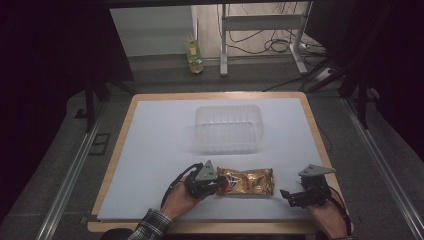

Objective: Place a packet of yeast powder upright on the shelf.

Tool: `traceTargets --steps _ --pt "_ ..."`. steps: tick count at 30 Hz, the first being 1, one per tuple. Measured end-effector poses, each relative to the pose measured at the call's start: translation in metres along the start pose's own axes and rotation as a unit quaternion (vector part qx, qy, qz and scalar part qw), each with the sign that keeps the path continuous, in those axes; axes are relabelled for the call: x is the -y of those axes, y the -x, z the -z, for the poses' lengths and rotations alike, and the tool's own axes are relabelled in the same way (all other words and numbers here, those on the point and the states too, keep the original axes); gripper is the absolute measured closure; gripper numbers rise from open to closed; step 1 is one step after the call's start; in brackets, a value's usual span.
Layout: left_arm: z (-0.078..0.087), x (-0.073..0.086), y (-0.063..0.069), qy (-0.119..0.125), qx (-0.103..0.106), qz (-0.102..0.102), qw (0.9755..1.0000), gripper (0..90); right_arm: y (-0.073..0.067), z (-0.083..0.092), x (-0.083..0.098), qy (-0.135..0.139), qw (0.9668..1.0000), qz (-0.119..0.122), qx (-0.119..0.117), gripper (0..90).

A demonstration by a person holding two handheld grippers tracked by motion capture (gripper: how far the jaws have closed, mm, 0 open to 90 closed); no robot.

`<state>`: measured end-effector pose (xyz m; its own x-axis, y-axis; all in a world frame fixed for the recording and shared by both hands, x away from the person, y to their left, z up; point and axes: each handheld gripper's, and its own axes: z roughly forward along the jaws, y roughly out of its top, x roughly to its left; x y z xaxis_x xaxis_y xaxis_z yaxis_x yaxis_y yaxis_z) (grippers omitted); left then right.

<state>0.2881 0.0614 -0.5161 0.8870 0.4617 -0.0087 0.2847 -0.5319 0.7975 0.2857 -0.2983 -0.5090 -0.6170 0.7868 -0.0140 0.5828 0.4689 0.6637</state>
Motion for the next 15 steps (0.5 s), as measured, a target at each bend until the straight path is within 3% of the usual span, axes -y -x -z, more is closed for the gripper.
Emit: traceTargets --steps 5,12,15 --pt "-0.007 -0.003 -0.005 0.01 0.018 0.019 0.9996 89.4 -0.001 -0.002 -0.001 0.0 1.0 0.004 -0.003 2.1" --pt "-0.023 -0.002 -0.005 0.003 0.011 0.009 0.9999 89.3 -0.003 -0.003 -0.001 -0.002 0.9999 0.008 -0.008 2.1" --pt "-0.024 0.002 -0.009 0.009 0.022 0.023 0.9995 88.0 -0.002 -0.003 -0.001 -0.003 0.9999 0.006 -0.012 2.2"
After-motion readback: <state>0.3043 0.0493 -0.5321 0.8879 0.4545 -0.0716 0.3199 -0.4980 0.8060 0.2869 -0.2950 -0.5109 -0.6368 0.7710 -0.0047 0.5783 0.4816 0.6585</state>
